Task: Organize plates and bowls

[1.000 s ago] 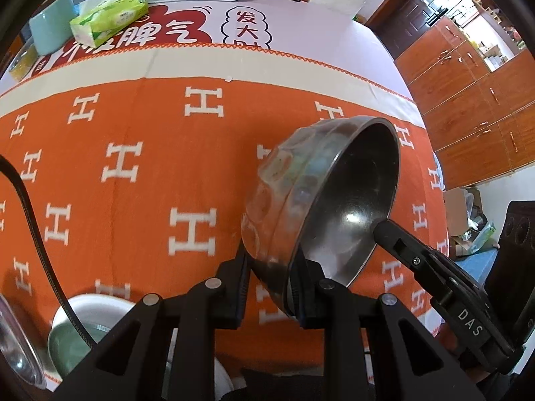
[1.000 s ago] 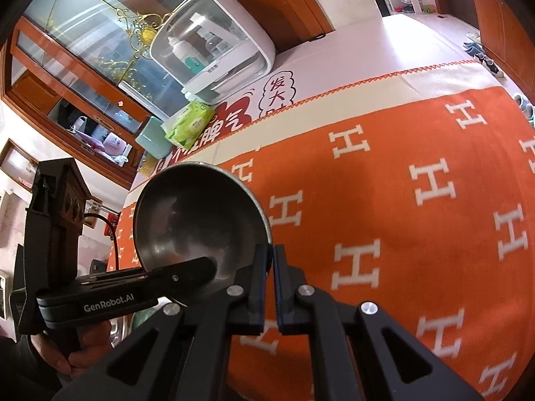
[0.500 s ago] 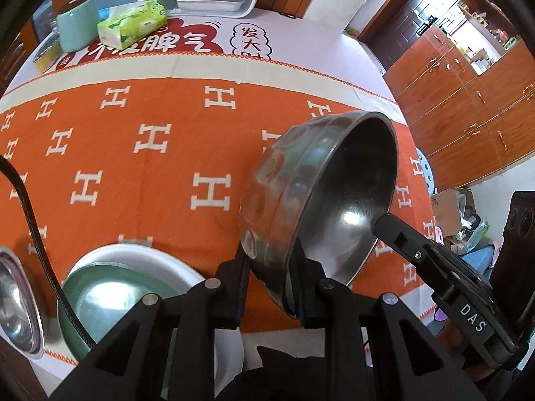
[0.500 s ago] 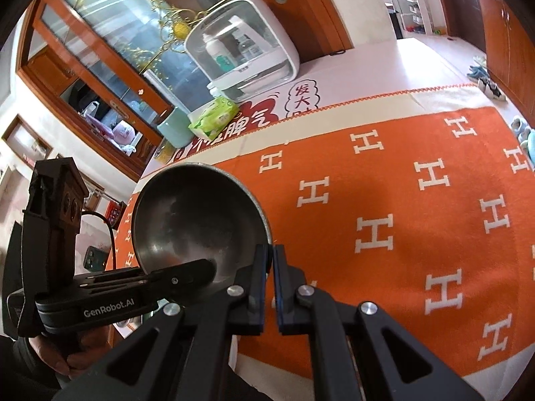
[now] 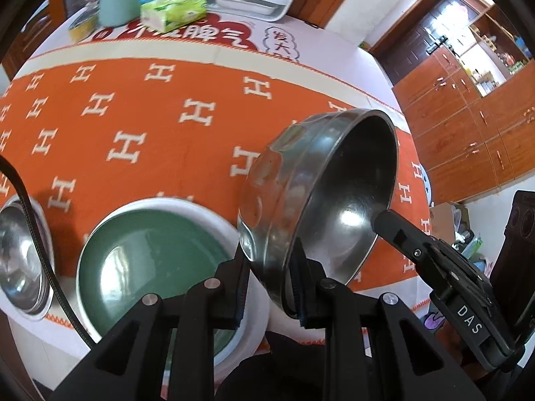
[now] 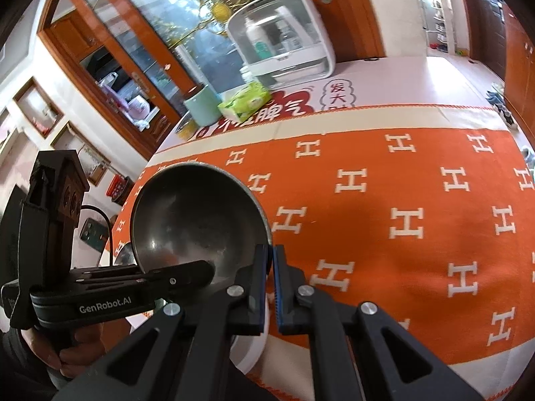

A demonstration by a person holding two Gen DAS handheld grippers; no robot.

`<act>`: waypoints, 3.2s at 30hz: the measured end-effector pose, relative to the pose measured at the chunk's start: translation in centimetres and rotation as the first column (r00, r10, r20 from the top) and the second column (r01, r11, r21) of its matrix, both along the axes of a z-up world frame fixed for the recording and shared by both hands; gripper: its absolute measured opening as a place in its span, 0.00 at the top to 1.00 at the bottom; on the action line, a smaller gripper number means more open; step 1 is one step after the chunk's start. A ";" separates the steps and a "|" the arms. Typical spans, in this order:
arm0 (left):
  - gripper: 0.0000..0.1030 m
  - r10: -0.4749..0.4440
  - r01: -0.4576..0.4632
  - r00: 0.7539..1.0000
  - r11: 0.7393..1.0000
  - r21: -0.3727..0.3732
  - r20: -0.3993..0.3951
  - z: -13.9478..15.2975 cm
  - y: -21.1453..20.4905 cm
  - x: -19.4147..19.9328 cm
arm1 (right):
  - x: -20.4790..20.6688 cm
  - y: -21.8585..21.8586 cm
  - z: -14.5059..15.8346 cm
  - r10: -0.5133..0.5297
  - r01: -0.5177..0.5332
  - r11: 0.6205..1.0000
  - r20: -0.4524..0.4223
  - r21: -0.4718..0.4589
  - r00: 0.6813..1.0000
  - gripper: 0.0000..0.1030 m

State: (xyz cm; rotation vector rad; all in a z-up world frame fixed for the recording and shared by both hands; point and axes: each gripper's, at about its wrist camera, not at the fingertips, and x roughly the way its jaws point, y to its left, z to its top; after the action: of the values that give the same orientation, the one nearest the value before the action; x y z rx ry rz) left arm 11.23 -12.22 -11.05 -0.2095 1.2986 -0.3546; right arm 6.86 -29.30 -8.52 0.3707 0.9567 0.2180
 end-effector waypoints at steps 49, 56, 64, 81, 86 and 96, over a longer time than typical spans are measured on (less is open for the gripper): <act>0.80 0.172 -0.181 0.971 0.983 -0.039 -0.164 -4.5 31.6 -0.4 | 5.4 29.2 -2.4 0.182 -0.192 0.980 -0.142 -0.059 0.973 0.97; 0.80 0.123 -0.134 0.963 0.990 -0.033 -0.241 -6.8 33.1 0.3 | 5.6 30.8 -4.0 0.139 -0.156 0.985 -0.207 -0.067 0.968 0.97; 0.78 0.043 -0.056 0.961 0.998 -0.039 -0.274 -8.2 33.1 1.1 | 4.9 31.2 -4.7 0.058 -0.077 0.994 -0.225 -0.074 0.973 0.97; 0.54 -0.082 0.082 0.977 0.997 -0.012 -0.197 -6.0 31.8 1.9 | 3.4 30.7 -3.8 -0.051 0.034 0.996 -0.189 -0.088 0.981 0.96; 0.53 -0.104 0.105 0.981 0.995 -0.003 -0.162 -5.1 32.1 1.9 | 2.8 30.8 -3.1 -0.059 0.049 0.996 -0.148 -0.074 0.987 0.98; 0.52 -0.101 0.100 0.991 0.995 -0.025 -0.083 -3.3 33.3 1.6 | 1.6 30.6 -2.0 -0.096 0.091 0.994 -0.091 -0.059 0.991 0.98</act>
State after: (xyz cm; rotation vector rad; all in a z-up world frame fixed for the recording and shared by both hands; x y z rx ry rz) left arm 12.82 21.09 -14.39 -0.1785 1.3926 -0.4490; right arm 8.42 1.33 -10.55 0.3774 1.0334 0.0897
